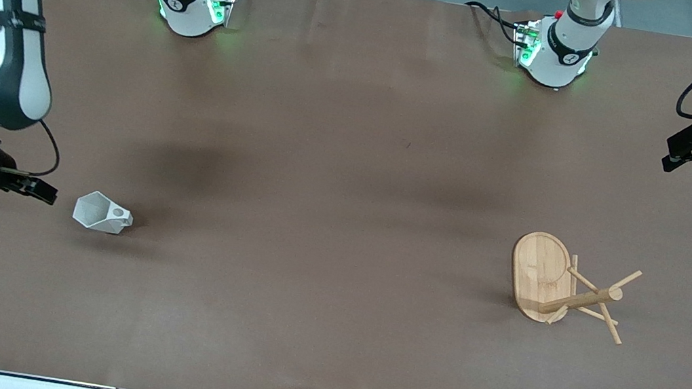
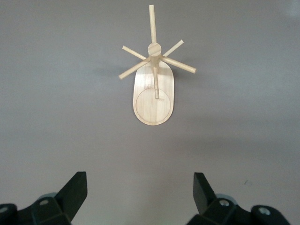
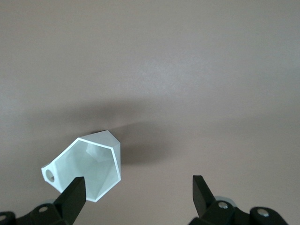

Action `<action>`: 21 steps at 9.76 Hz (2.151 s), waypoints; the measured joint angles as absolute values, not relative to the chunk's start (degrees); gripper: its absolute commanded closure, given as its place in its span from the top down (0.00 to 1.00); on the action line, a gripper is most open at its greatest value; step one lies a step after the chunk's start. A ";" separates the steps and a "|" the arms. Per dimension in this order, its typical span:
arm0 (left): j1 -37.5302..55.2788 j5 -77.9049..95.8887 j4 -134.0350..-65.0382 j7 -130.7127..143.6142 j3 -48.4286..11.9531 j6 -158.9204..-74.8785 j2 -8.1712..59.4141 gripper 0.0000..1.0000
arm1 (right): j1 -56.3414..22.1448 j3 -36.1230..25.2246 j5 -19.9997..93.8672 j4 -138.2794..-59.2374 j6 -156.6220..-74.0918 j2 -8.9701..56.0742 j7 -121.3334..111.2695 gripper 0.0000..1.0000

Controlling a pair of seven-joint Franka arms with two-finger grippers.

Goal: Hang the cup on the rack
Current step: 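Close the right gripper on the white cup's rim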

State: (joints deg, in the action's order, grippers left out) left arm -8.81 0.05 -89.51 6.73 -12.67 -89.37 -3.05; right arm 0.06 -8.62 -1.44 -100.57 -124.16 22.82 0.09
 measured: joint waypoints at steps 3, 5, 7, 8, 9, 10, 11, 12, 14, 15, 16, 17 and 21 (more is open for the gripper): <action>-8.81 0.05 -89.51 6.73 -12.67 -89.37 -3.05 1.00 | -0.02 -7.08 -1.40 -100.55 -124.55 24.86 -0.15 1.00; -8.81 0.05 -89.51 6.73 -12.67 -89.37 -3.05 1.00 | -0.02 -6.21 -1.40 -101.07 -126.37 25.63 -0.15 1.00; -8.81 0.05 -89.51 6.73 -12.67 -89.37 -3.05 1.00 | 0.03 -6.16 -1.40 -102.43 -128.60 26.39 -1.15 0.97; -8.81 0.05 -89.51 6.73 -12.68 -89.37 -3.05 1.00 | 0.10 -6.16 -1.39 -102.77 -128.88 26.56 -2.20 0.96; -8.81 0.05 -89.51 6.73 -12.70 -89.37 -3.05 1.00 | 0.17 -6.16 -1.39 -102.92 -129.22 26.86 -3.10 0.95; -8.80 0.05 -89.51 6.73 -12.72 -89.37 -3.05 1.00 | 0.22 -6.17 -1.38 -103.03 -129.46 27.24 -3.83 0.94; -8.79 0.05 -89.51 6.73 -12.76 -89.37 -3.05 1.00 | 0.24 -6.16 -1.37 -103.13 -129.60 27.73 -4.19 0.89; -8.78 0.05 -89.51 6.73 -12.87 -89.37 -3.05 1.00 | 0.24 -6.16 -0.84 -103.20 -129.68 28.18 -4.62 0.81; -8.81 0.05 -89.51 6.73 -12.89 -89.37 -3.05 1.00 | 0.57 -6.21 4.08 -103.21 -129.83 29.13 -8.99 0.49; -8.82 0.05 -89.51 6.73 -12.87 -89.37 -3.05 1.00 | 1.20 -6.31 6.38 -103.21 -129.85 29.42 -11.83 0.27; -8.82 0.05 -89.51 6.73 -12.87 -89.37 -3.03 1.00 | 1.75 -6.32 7.07 -103.21 -129.86 29.52 -13.19 0.08; -8.81 0.05 -89.51 6.73 -12.88 -89.37 -3.00 1.00 | 1.94 -6.32 7.28 -103.21 -129.85 29.53 -13.61 0.03; -8.81 0.05 -89.51 6.73 -12.87 -89.37 -2.98 1.00 | 1.93 -6.18 7.64 -103.18 -129.78 29.53 -13.77 0.00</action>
